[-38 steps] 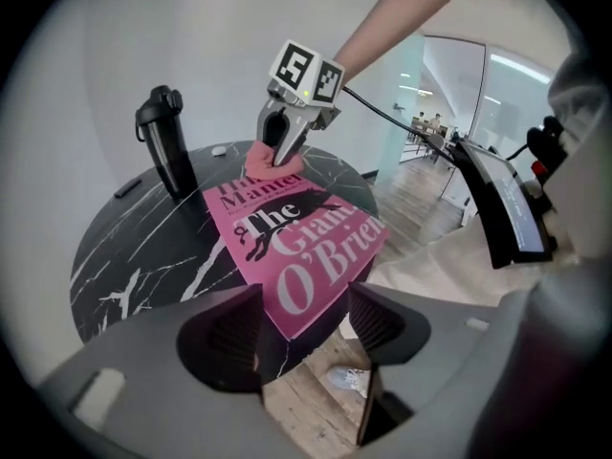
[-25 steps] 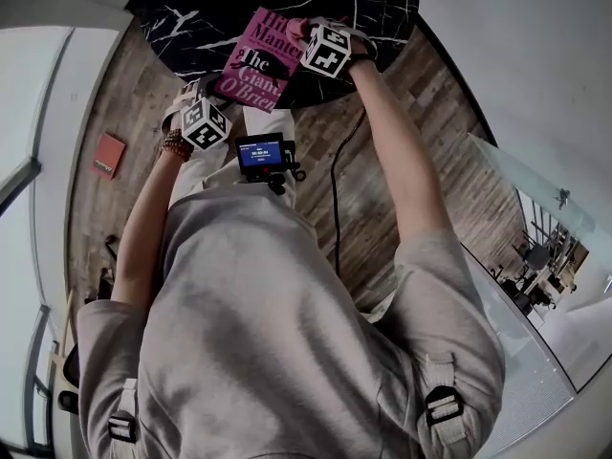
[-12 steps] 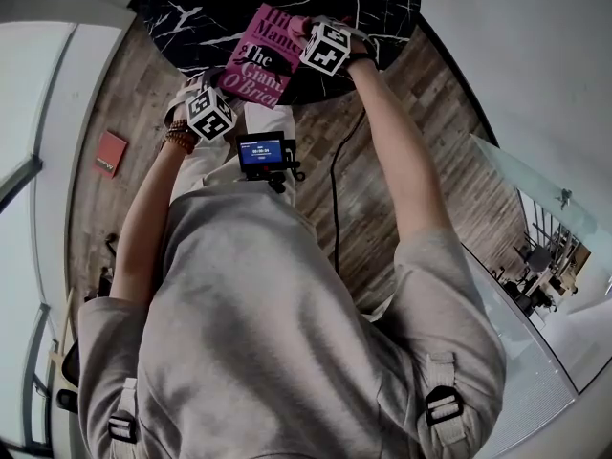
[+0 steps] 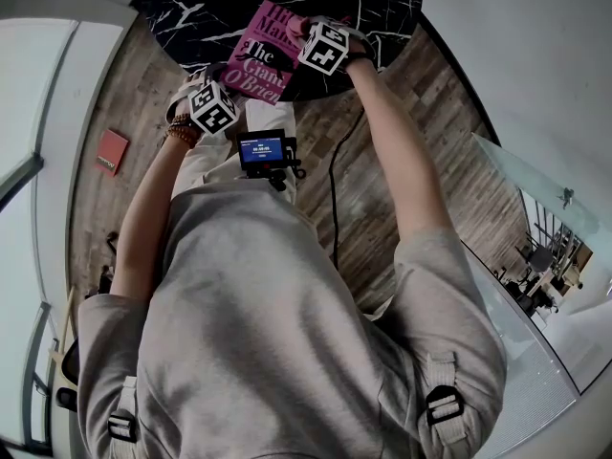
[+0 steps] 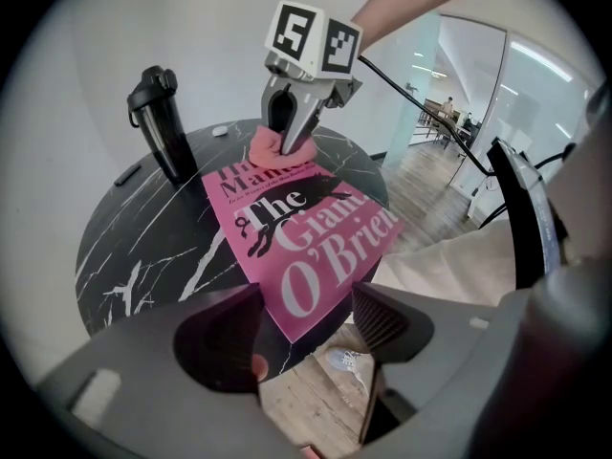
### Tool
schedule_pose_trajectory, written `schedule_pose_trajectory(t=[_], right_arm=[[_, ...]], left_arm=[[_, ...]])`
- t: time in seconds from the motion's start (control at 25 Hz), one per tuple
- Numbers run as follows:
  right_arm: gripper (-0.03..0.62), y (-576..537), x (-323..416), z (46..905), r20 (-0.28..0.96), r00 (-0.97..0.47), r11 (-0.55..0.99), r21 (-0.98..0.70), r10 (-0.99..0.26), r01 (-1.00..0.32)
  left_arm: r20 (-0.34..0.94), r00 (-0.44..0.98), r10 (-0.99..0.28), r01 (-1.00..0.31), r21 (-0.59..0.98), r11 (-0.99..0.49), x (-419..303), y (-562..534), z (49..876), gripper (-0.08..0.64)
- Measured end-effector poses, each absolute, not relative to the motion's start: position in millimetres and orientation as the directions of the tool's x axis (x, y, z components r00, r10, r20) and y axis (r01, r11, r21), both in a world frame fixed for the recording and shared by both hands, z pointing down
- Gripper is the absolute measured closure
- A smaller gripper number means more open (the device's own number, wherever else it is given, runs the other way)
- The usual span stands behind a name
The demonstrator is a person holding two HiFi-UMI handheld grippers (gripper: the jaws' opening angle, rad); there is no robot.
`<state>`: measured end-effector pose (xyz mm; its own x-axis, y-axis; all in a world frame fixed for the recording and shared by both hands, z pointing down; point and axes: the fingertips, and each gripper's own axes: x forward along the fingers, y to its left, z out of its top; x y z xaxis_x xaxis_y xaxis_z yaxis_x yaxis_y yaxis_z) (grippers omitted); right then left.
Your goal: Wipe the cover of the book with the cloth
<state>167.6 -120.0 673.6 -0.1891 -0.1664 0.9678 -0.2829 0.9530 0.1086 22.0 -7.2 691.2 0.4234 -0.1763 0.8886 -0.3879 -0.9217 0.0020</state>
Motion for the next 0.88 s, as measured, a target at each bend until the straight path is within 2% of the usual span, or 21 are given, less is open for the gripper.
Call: schedule_pose_trajectory(t=[0.88], right_arm=[[0.503,-104,156,673,0.969,-0.195,0.951,0.087,-0.149,-0.295]], left_arm=[[0.896,0.415,-0.159,-0.384,0.014,-0.923,22,-8,691,0.256]])
